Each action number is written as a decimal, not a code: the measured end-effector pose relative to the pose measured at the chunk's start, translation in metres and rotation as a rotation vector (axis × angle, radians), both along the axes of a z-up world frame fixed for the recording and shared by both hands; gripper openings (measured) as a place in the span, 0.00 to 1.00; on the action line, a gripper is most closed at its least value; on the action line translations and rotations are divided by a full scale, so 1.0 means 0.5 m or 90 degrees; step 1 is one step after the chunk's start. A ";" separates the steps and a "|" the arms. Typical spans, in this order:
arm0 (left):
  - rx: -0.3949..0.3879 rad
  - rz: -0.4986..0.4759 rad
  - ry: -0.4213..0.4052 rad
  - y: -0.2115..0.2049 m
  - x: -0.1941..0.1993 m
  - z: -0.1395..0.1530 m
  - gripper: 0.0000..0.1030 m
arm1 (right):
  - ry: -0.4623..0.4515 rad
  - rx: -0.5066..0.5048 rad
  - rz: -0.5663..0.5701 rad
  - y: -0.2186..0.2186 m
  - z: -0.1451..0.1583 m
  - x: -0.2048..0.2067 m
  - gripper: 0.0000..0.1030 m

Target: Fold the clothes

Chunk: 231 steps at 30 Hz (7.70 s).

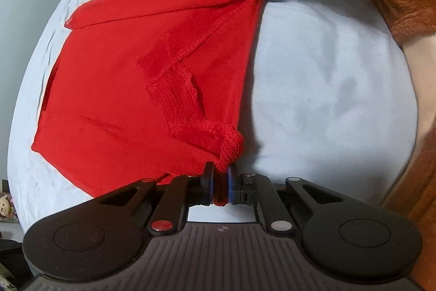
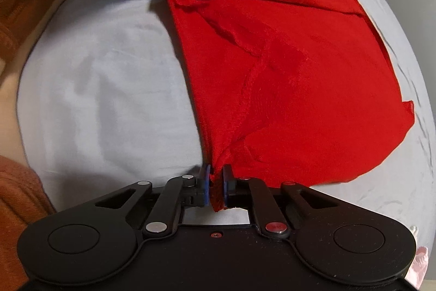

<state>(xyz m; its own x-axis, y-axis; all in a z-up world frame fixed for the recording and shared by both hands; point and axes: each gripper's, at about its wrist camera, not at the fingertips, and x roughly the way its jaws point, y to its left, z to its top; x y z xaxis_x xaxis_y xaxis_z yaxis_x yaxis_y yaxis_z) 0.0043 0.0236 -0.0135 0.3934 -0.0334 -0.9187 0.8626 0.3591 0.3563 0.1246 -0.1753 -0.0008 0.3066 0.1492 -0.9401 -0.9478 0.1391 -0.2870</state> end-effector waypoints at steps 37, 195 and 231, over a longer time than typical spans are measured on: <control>-0.001 -0.021 0.030 -0.025 -0.042 0.214 0.07 | 0.059 -0.014 0.005 0.001 0.227 -0.051 0.06; 0.122 0.030 0.006 0.044 0.256 -0.013 0.10 | 0.104 -0.044 0.001 -0.085 0.014 0.186 0.09; -0.064 0.218 0.003 -0.082 0.102 0.139 0.47 | 0.165 0.038 0.227 -0.047 0.127 0.017 0.52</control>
